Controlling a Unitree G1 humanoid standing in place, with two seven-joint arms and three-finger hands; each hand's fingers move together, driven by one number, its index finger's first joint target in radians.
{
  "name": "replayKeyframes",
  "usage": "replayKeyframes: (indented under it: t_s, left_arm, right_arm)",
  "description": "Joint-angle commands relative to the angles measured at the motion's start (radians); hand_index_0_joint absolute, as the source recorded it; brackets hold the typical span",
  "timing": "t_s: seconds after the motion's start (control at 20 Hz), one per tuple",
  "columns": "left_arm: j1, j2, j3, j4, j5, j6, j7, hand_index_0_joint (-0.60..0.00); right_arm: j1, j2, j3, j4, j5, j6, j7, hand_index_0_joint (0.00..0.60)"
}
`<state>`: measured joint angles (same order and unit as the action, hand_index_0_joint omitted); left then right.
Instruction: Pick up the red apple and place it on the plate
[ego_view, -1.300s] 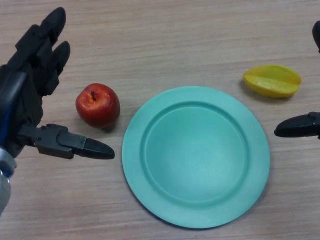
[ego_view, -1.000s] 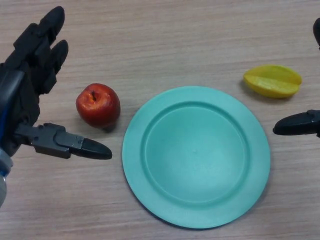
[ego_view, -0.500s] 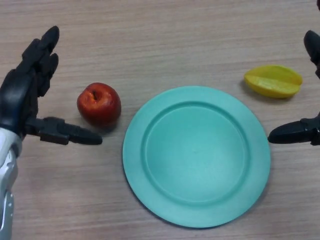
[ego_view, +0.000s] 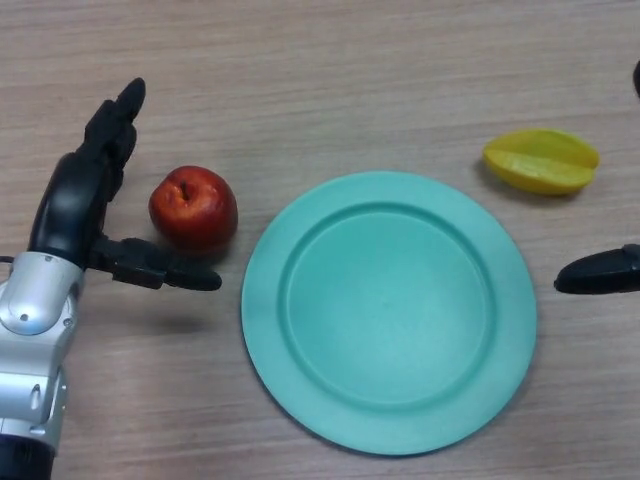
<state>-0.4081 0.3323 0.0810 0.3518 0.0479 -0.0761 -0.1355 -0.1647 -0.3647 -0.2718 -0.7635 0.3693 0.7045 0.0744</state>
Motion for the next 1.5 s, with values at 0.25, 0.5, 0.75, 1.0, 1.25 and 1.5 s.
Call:
replayKeyframes:
  t_s: [0.25, 0.5, 0.75, 1.0, 1.25, 1.5]
  left_arm:
    - [-0.117, 0.090, 0.040, 0.151, -0.012, -0.274, -0.008, -0.600]
    - [-0.081, 0.084, 0.053, 0.090, -0.001, -0.203, -0.033, -0.600]
    - [0.045, 0.068, 0.080, -0.386, -0.136, 0.111, -0.063, -0.600]
    - [0.147, 0.005, 0.004, -0.690, -0.135, 0.286, -0.165, -0.600]
    - [0.168, -0.015, -0.014, -0.745, -0.107, 0.435, -0.211, -0.201]
    - [0.186, -0.034, 0.039, -0.917, -0.160, 0.638, -0.144, 0.000]
  right_arm:
    - [-0.068, -0.082, -0.077, -0.047, -0.052, -0.099, -0.025, 0.000]
    - [-0.108, -0.071, -0.068, -0.140, -0.080, 0.002, -0.076, 0.000]
    - [-0.151, -0.077, -0.044, -0.144, -0.027, 0.072, -0.129, 0.000]
    - [-0.132, -0.046, 0.006, -0.228, -0.107, 0.118, -0.089, 0.000]
    - [-0.157, -0.068, 0.021, -0.241, -0.128, 0.153, -0.067, 0.000]
    - [-0.106, -0.041, -0.013, -0.282, -0.121, 0.167, 0.000, 0.000]
